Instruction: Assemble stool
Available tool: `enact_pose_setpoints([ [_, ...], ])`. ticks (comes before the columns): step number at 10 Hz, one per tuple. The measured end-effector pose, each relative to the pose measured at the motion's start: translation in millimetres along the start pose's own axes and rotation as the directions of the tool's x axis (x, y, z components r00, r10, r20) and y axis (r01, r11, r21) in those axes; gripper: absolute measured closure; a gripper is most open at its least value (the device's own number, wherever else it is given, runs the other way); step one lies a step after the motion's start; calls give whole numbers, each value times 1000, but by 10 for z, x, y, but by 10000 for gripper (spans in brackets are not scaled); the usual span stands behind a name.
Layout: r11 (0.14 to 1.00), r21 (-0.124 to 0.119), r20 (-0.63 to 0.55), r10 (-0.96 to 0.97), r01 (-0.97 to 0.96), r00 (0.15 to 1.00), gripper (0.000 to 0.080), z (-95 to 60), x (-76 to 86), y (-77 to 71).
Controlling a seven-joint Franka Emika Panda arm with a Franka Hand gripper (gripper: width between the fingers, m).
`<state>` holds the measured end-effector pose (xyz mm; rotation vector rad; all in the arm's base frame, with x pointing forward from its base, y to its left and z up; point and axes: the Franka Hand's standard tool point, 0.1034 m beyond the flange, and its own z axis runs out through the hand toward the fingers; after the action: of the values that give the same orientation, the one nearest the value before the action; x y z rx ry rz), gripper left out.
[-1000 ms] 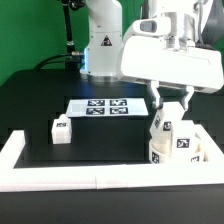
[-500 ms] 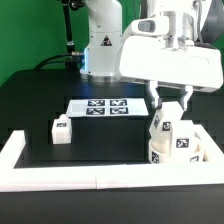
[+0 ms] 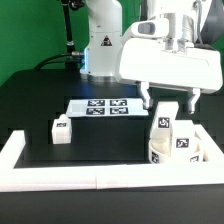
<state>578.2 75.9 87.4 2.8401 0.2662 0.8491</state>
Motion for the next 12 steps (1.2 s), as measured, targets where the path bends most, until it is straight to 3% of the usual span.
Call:
enact_pose_setpoints([
  [7, 1000, 0, 2, 0, 0, 1000, 150, 2, -5, -1],
  [8, 1000, 24, 37, 14, -15, 999, 150, -49, 17, -4],
  [11, 985, 128, 156, 99, -120, 983, 150, -425, 228, 85],
  [12, 966, 185, 276, 122, -178, 953, 150, -540, 254, 35],
])
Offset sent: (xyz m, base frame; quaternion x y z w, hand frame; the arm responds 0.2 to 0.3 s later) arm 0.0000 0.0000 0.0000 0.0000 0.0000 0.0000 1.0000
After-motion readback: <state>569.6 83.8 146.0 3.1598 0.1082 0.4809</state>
